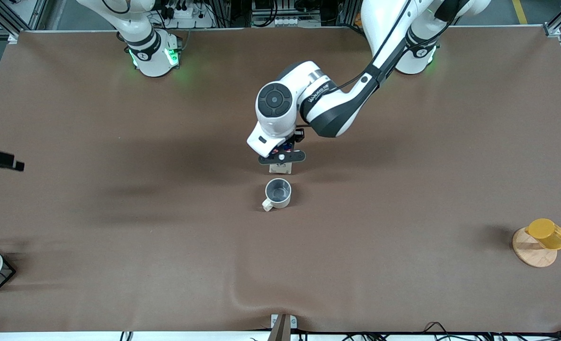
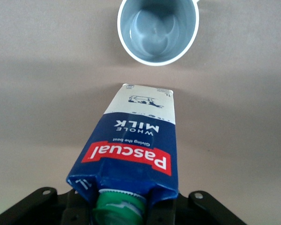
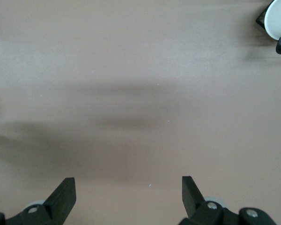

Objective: Place milk next to cup

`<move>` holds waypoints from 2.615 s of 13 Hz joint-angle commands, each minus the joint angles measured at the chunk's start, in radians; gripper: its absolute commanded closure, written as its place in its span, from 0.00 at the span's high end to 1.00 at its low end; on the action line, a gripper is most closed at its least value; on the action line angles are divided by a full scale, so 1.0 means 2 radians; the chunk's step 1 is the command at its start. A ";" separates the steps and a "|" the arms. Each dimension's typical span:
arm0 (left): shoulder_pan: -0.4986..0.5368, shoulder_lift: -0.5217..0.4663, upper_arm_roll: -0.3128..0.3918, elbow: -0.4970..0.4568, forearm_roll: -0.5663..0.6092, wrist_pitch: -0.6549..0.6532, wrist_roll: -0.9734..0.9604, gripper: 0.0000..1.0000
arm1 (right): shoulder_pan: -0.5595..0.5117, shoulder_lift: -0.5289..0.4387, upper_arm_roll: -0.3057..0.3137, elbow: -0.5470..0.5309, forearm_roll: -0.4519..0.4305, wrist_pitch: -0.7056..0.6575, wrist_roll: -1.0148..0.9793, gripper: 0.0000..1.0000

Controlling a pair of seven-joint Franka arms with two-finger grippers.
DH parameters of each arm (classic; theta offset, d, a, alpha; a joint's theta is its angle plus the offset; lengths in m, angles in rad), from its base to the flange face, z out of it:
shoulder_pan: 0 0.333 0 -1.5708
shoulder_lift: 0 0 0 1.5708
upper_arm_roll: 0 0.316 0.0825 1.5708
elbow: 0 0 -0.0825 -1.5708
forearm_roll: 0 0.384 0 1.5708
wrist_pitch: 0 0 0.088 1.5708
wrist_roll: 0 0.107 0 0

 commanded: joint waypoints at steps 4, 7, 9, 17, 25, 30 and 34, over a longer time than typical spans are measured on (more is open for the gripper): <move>-0.008 0.021 0.009 0.013 -0.004 0.014 0.002 0.00 | 0.066 -0.129 0.005 -0.168 -0.031 0.068 0.107 1.00; -0.012 0.024 0.020 0.011 -0.004 0.014 0.007 0.00 | 0.064 -0.137 0.003 -0.164 -0.032 0.063 0.105 1.00; -0.014 0.024 0.021 0.011 -0.004 0.014 0.006 0.00 | 0.062 -0.136 0.002 -0.144 -0.034 0.066 0.105 1.00; -0.024 0.009 0.023 0.008 0.008 0.025 0.004 1.00 | 0.064 -0.134 0.003 -0.109 -0.063 0.057 0.167 1.00; 0.054 -0.133 0.022 0.008 0.012 -0.059 0.009 1.00 | 0.063 -0.133 0.004 -0.108 -0.063 0.044 0.167 1.00; 0.214 -0.161 0.019 -0.002 0.033 -0.064 0.107 1.00 | 0.061 -0.131 0.002 -0.108 -0.062 0.045 0.164 1.00; 0.279 -0.229 0.018 -0.048 0.016 -0.099 0.223 1.00 | 0.062 -0.130 0.002 -0.110 -0.060 0.044 0.168 1.00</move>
